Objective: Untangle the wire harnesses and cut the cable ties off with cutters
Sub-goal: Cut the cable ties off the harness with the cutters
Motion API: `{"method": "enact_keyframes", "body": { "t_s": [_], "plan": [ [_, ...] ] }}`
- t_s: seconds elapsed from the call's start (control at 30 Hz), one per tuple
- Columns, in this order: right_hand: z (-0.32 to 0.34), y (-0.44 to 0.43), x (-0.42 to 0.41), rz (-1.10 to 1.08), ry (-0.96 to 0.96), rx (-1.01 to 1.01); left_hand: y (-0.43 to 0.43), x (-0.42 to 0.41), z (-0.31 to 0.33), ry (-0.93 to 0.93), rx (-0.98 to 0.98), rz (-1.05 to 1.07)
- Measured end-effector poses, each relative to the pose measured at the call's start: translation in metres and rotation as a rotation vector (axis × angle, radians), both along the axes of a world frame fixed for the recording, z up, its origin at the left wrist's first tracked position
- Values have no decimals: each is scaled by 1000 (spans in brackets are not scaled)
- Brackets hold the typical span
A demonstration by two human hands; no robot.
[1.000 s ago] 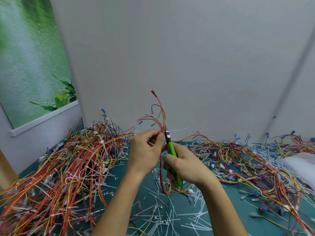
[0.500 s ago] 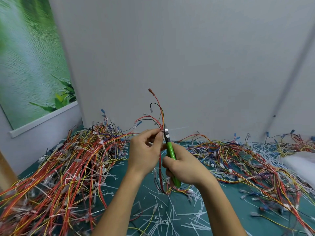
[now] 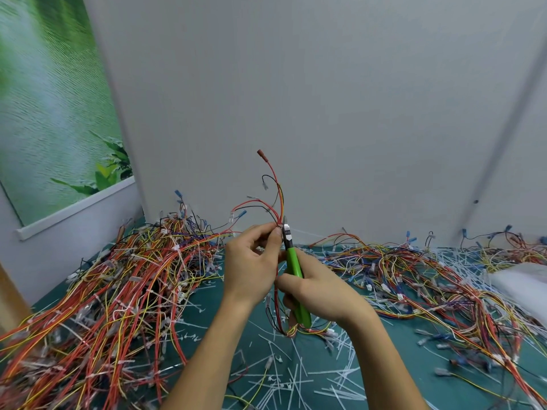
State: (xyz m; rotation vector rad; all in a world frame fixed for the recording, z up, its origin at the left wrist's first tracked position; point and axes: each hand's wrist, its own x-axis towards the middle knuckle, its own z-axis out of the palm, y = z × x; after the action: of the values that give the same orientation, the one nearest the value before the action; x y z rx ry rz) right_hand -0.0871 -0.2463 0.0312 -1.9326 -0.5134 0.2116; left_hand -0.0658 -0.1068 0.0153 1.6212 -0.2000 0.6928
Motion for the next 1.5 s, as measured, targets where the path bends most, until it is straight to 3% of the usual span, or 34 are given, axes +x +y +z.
{"method": "enact_keyframes", "body": {
  "t_s": [0.6,0.77,0.9,1.07,1.27,1.43,1.5],
  "plan": [
    [0,3,-1,-34,-48,46,-1,-5,7,-47,-31,-26],
    [6,4,-6,12,2,6,0,-9,10,-51,-42,-14],
    [6,5,-8,-39,-86,-59,2,-8,10,-60,-48,4],
    [5,5,-6,-31,-6,116,4,-5,10,-59,-46,-15],
    [8,-8,9,-328,210,644,0,-13,15,-125,65,-195],
    [11,-33,15,-369,274,670,3,-13,19,-41,-168,-272],
    [12,-37,13,-262,305,651,4,-13,22,-29,-252,-302]
  ]
}}
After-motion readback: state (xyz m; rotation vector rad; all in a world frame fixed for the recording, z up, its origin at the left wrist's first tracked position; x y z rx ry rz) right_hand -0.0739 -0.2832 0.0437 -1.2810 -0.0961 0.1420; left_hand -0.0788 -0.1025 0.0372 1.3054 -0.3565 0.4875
